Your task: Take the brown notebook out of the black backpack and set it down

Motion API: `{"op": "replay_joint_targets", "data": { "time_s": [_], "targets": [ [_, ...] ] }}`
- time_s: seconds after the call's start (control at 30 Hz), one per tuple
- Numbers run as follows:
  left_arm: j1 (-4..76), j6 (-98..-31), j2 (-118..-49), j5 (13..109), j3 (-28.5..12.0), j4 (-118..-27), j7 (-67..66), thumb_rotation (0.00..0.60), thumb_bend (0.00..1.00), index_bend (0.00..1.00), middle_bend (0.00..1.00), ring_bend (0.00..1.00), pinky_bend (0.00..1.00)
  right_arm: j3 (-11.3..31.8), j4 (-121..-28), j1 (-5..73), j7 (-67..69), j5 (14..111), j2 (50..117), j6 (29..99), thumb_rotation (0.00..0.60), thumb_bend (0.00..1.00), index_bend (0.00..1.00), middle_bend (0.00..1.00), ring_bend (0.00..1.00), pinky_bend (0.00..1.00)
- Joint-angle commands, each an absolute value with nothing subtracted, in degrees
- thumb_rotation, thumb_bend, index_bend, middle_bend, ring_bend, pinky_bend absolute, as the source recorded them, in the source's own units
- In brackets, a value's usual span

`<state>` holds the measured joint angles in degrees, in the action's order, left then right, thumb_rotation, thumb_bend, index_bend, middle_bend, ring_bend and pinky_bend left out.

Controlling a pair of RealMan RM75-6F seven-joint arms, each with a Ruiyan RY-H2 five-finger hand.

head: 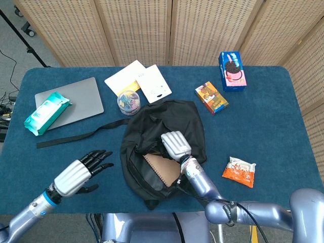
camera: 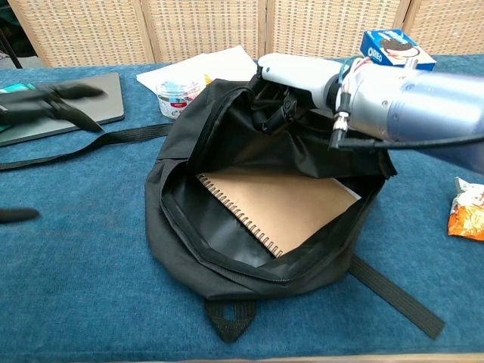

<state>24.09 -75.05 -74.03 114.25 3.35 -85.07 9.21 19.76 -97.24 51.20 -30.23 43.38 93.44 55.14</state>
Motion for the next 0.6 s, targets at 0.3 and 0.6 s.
{"op": "replay_joint_targets", "data": {
  "time_s": [0.3, 0.6],
  "targets": [
    [31.5, -67.2, -83.6, 113.9, 3.0, -81.9, 6.1, 0.600, 0.21, 0.21, 0.00, 0.06, 0.17, 19.3, -99.0, 53.6, -29.7, 39.8, 91.1, 54.4, 0.600, 0.71, 0.67, 0.65, 0.70, 0.70],
    [37.4, -62.1, -90.3, 111.3, 1.3, -77.2, 6.6, 0.600, 0.21, 0.21, 0.00, 0.06, 0.17, 18.9, -100.1, 55.4, -30.0, 36.6, 89.6, 55.0, 0.600, 0.71, 0.67, 0.65, 0.70, 0.70]
  ]
}}
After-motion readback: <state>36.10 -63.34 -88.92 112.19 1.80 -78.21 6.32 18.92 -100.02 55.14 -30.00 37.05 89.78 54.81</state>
